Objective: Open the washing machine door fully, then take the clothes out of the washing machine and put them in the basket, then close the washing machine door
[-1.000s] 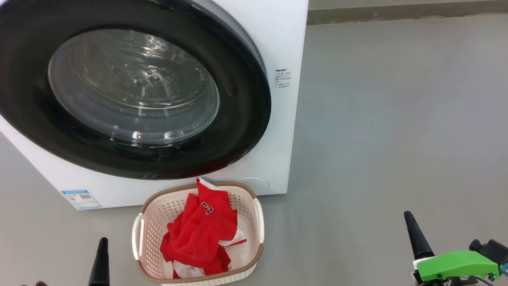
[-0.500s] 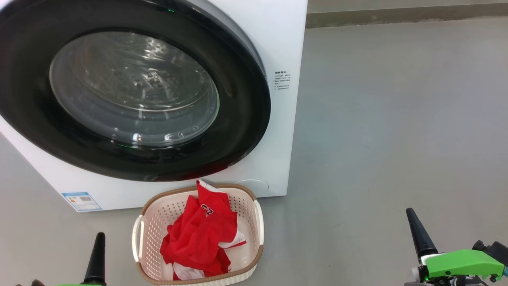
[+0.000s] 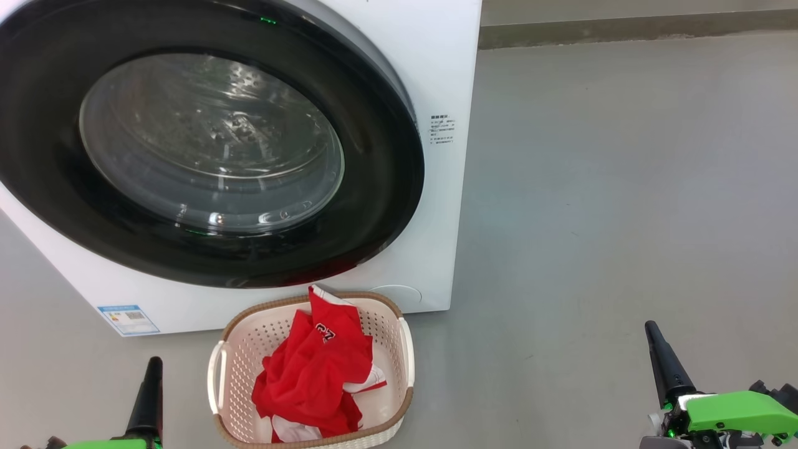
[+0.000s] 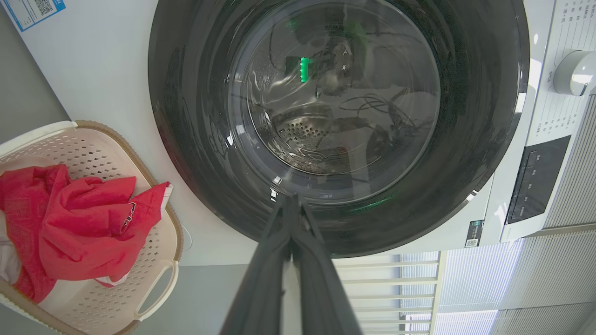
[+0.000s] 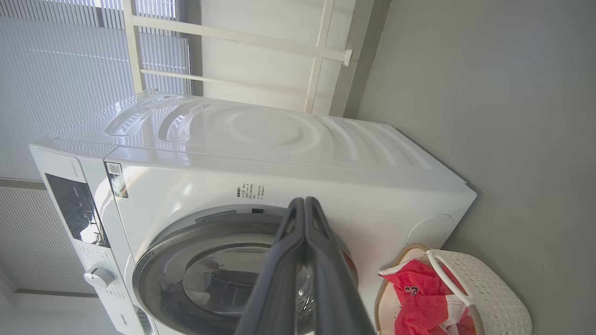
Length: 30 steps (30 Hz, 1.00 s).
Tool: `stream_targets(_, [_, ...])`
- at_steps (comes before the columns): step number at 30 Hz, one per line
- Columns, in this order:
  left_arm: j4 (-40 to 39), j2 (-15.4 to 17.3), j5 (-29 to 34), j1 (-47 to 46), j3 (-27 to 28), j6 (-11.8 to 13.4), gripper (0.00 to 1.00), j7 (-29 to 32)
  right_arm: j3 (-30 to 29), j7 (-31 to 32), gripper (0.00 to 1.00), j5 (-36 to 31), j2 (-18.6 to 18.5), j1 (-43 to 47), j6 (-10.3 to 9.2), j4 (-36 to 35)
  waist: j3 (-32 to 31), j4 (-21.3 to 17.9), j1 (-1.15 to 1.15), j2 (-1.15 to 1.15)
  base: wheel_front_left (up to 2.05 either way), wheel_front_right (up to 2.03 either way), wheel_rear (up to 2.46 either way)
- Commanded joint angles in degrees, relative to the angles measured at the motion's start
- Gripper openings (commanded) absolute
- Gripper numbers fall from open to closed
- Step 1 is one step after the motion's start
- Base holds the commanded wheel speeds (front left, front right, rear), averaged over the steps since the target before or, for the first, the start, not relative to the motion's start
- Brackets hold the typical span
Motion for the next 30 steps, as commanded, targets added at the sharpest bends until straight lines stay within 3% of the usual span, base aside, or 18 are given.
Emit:
stream_targets(1, [-1.3, 0.6, -1.3, -2.4, 2.0, -0.2, 0.00, 0.4, 0.7, 0.5, 0.00, 1.5, 0.0, -1.5, -0.05, -1.9, 0.0, 0.0, 0.00, 0.00, 0.00, 0.00, 0.00])
stream_targets(11, [-1.3, 0.5, -7.0, -3.1, 2.9, -0.2, 0.00, 2.1, -0.1, 2.2, 0.00, 7.4, 0.3, -1.5, -0.06, -2.9, -0.4, -0.1, 0.00, 0.00, 0.00, 0.00, 0.00])
stream_targets(30, [-1.3, 0.3, -7.0, -3.2, 3.1, -0.2, 0.00, 2.4, -0.1, 2.2, 0.00, 7.6, 0.4, -1.5, -0.06, -2.9, -0.4, -0.1, 0.00, 0.00, 0.00, 0.00, 0.00])
